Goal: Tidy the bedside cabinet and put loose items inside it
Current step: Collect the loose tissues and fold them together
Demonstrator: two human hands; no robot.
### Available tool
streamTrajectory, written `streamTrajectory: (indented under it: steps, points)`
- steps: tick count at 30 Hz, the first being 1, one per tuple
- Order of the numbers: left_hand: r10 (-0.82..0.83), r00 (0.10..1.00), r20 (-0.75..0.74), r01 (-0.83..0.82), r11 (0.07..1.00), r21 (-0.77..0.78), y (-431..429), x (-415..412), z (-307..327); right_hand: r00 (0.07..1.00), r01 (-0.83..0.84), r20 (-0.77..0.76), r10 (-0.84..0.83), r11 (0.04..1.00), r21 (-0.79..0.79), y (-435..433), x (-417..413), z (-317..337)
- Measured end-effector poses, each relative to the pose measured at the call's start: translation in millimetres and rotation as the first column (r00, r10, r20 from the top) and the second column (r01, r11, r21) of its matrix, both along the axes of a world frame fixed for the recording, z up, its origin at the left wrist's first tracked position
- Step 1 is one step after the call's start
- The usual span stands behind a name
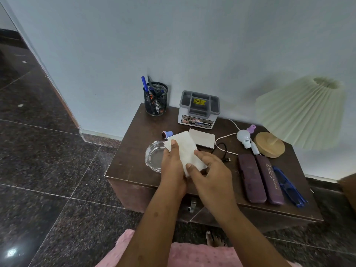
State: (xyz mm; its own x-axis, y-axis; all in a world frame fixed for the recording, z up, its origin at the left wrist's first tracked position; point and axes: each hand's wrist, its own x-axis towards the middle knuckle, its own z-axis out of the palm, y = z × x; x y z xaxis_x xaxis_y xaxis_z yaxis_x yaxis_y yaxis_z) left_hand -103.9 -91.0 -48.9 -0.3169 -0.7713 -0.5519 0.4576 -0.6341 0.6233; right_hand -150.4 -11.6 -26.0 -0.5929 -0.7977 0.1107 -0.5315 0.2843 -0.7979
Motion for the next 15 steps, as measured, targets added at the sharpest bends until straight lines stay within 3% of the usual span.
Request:
streamTrajectory:
  steps: [6,15]
  points:
    - [-0.021,0.999,0.035,0.023,0.999,-0.043,-2,5,2,0.999,-0.034,-0.014,0.035,0.999,0.043,-2,8,-2]
    - [-0.04,0.999,-0.01,0.04,0.998,-0.057,0,3,5,0.969,-0.051,-0.228,0.09,0.983,0.174,1,-3,-4]
